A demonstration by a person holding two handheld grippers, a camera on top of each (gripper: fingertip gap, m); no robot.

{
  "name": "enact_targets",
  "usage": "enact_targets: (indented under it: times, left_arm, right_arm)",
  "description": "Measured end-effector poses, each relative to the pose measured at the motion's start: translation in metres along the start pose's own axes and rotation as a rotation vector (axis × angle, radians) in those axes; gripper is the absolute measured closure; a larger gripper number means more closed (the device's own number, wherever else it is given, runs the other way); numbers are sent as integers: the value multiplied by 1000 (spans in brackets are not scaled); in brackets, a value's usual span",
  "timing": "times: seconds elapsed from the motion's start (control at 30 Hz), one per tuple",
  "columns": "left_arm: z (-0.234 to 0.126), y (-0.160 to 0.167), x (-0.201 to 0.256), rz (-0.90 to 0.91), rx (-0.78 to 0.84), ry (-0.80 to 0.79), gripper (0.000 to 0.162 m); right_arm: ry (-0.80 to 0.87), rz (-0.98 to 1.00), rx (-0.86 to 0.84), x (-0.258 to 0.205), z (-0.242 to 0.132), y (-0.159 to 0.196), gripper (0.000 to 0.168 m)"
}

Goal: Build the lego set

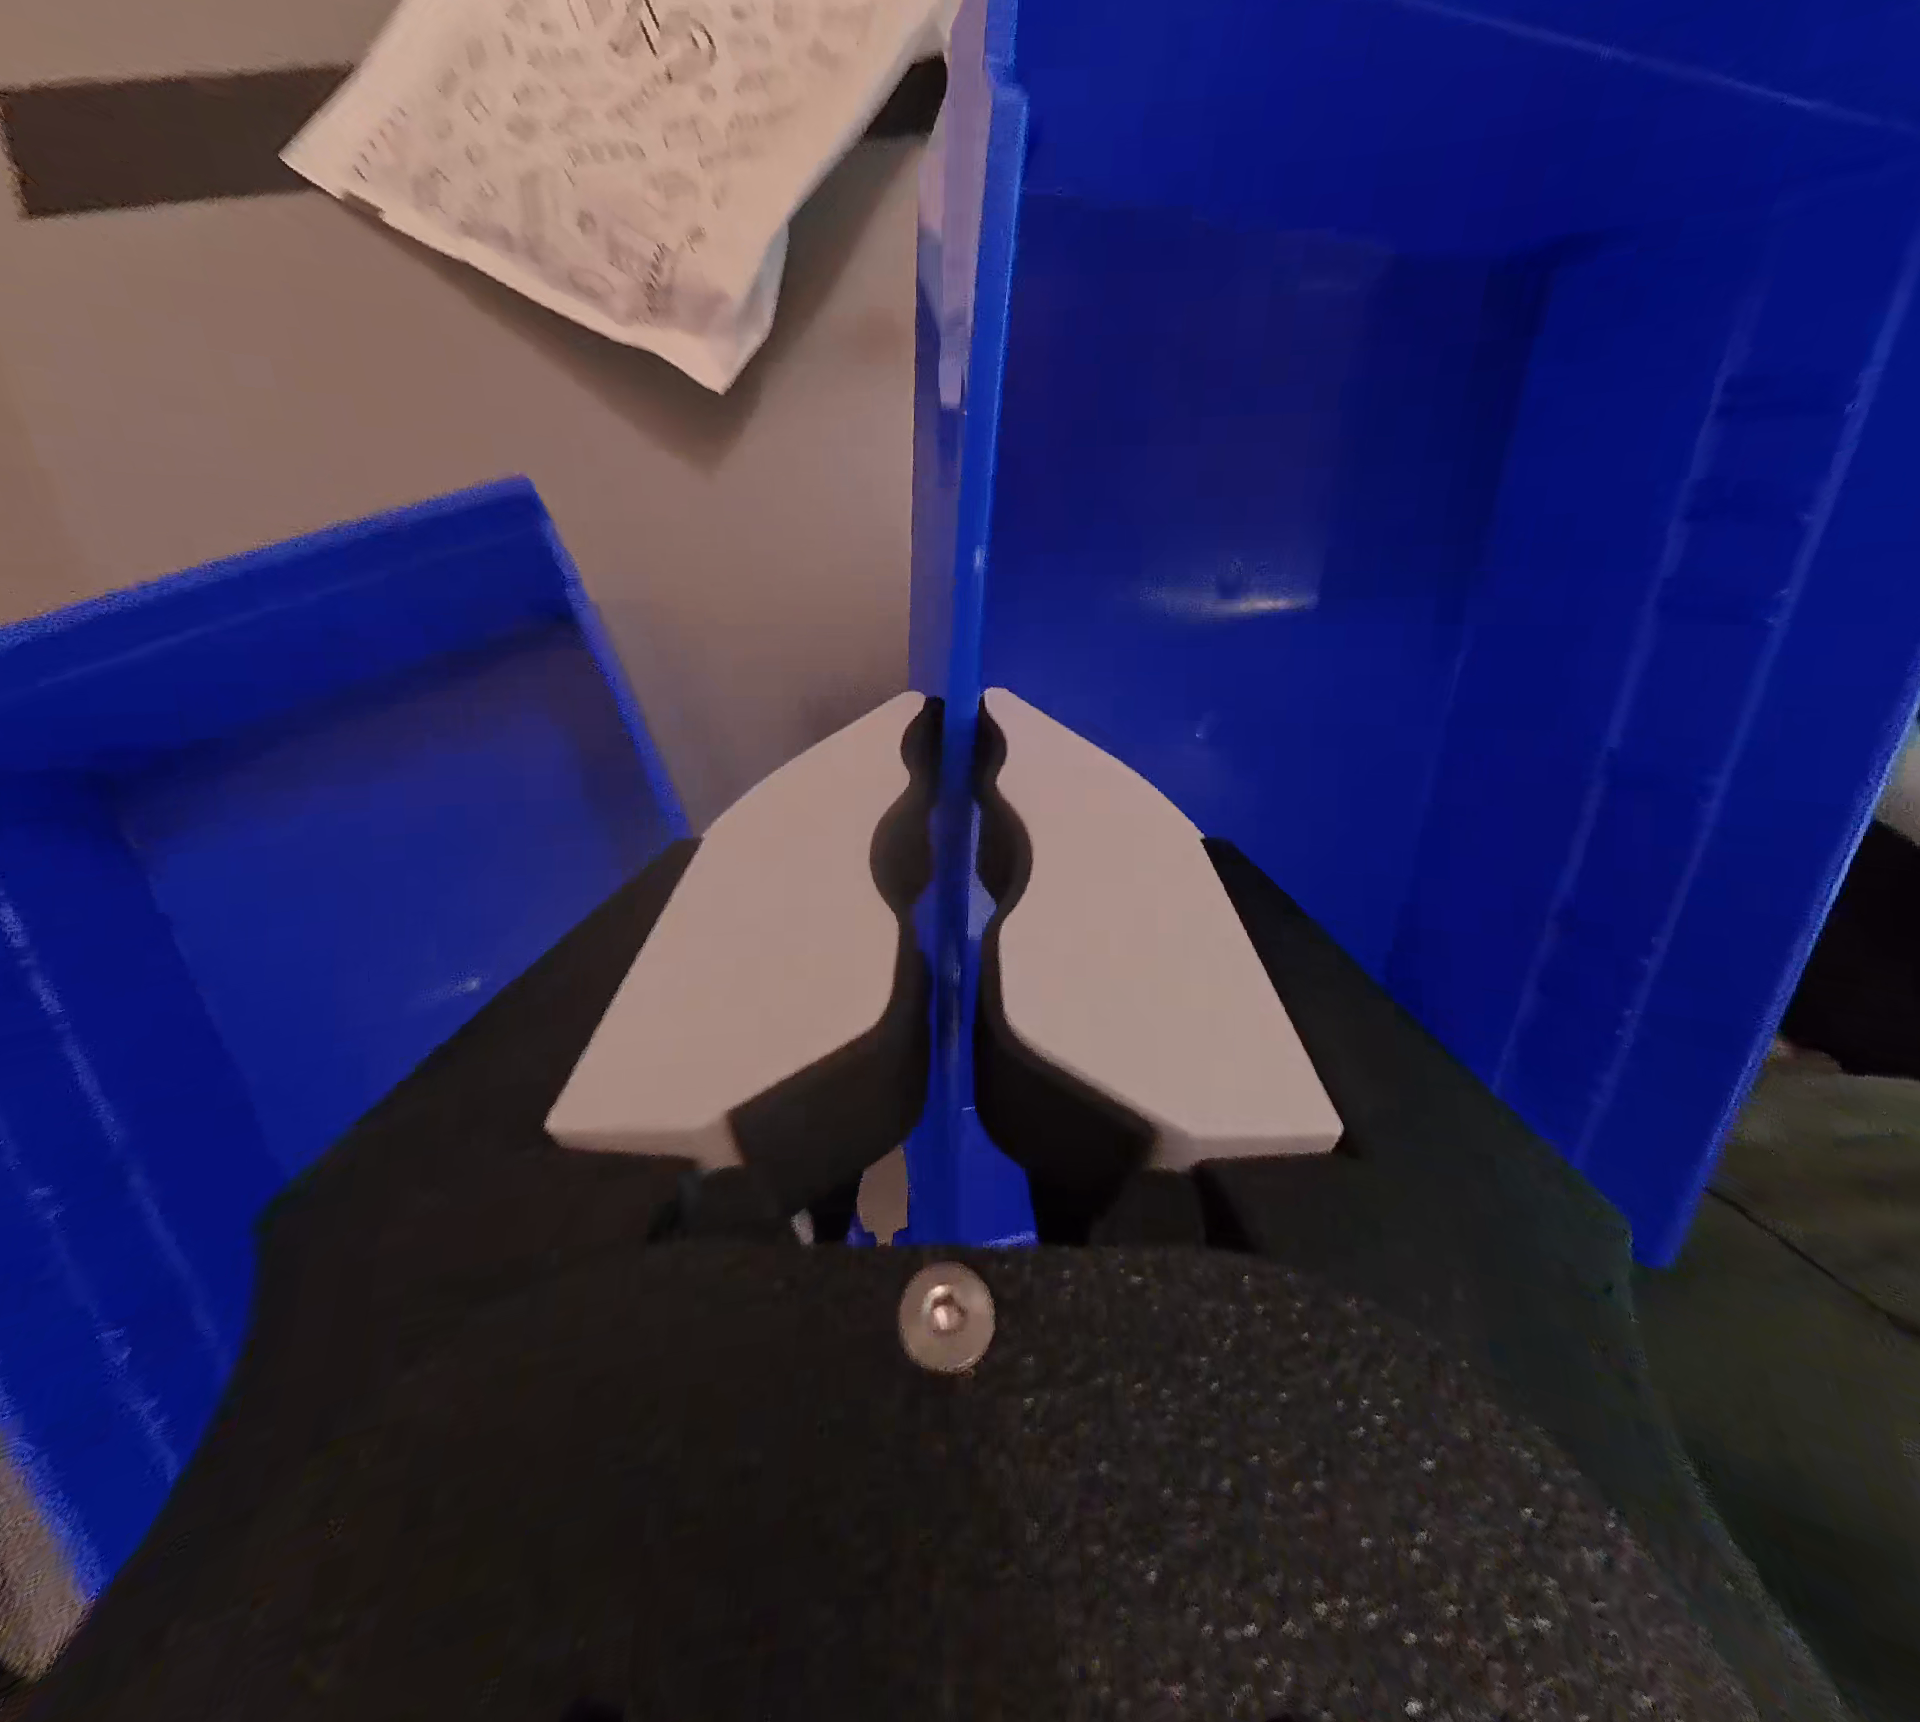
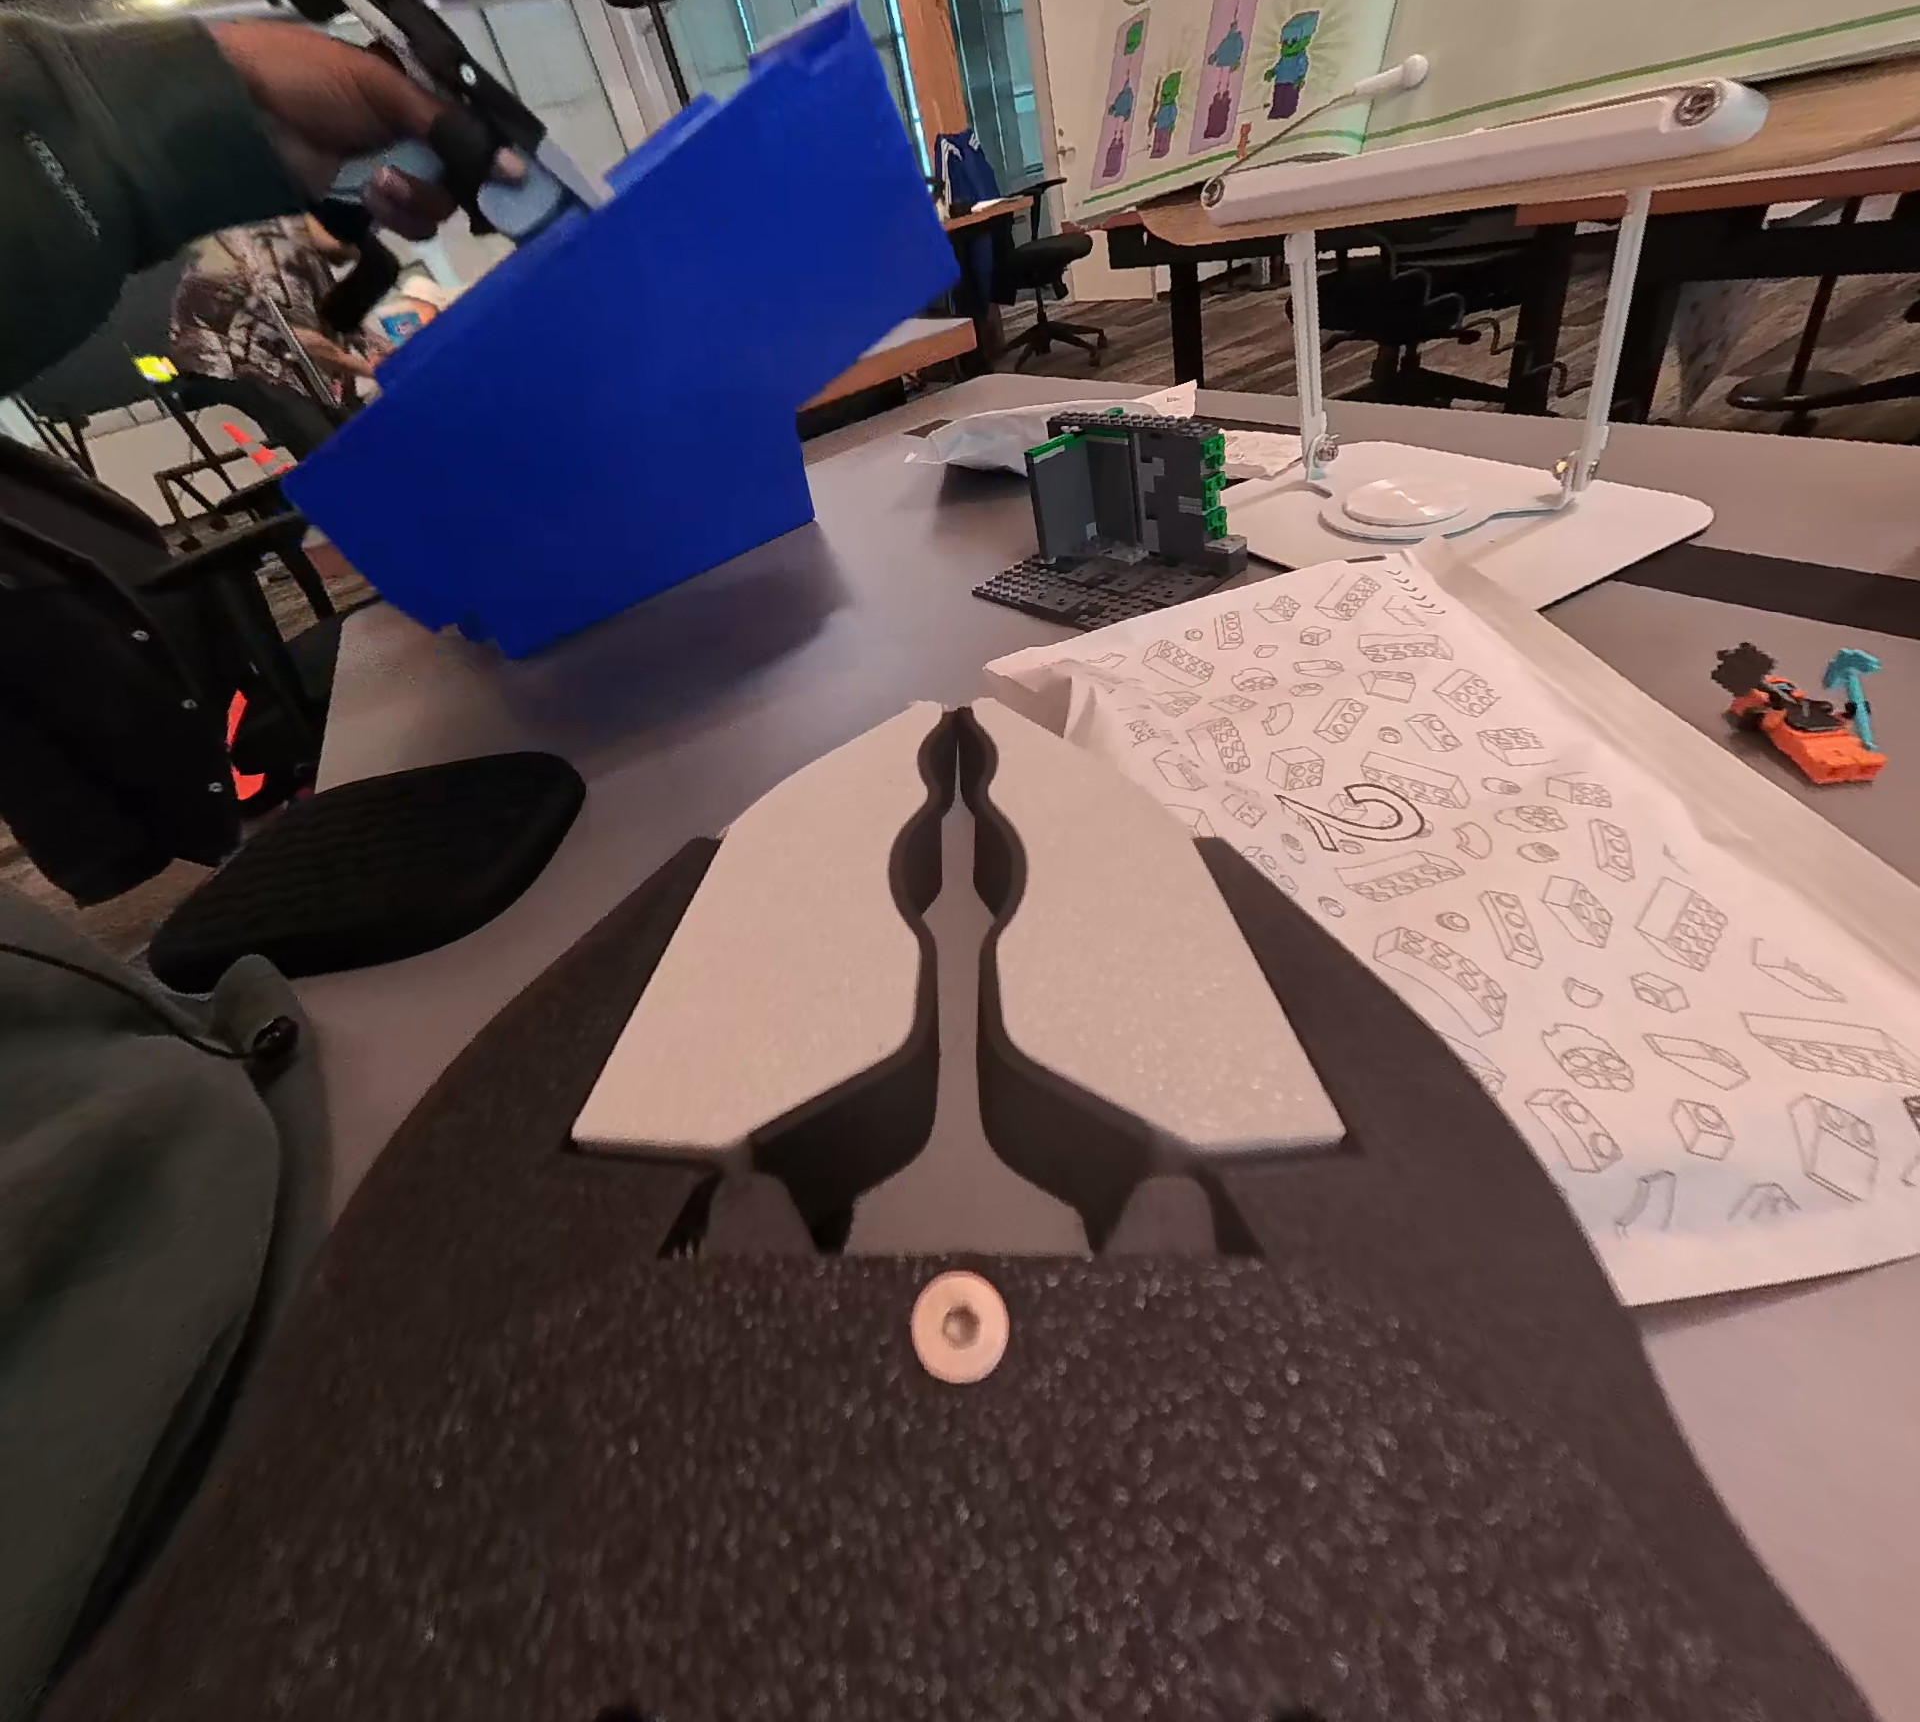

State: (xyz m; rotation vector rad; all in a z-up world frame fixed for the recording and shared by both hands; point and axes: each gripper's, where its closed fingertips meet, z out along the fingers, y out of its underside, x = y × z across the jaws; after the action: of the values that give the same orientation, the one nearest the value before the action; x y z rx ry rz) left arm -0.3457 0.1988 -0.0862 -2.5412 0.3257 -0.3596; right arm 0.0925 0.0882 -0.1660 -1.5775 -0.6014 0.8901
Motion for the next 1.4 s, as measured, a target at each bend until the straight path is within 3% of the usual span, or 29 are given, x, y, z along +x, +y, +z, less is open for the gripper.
enact_targets:
  times: [0.33,0.5,0.63,0.8,1.03,1.4]
  left_arm:
    - [-101,-50,-72,-101,131,-165,157]
    - [-150,-40,-128,-183,108,-293,157]
    - [-167,-13,-168,-250,39,-344,157]
    - [-158,33,-216,-330,-42,-380,157]
    - [-110,91,-250,-379,-166,-360,155]
    - [-63,114,-246,-316,-271,-239,157]
  right_arm:
    - [-4,9,-24,0,3,5,168]
    - [-5,17,-48,1,7,10,168]
    - [-2,14,-67,0,12,13,168]
    - [2,-14,-103,-3,18,18,168]
    - [3,-63,-144,-8,28,20,168]
    - [-18,-90,-184,-17,45,25,168]
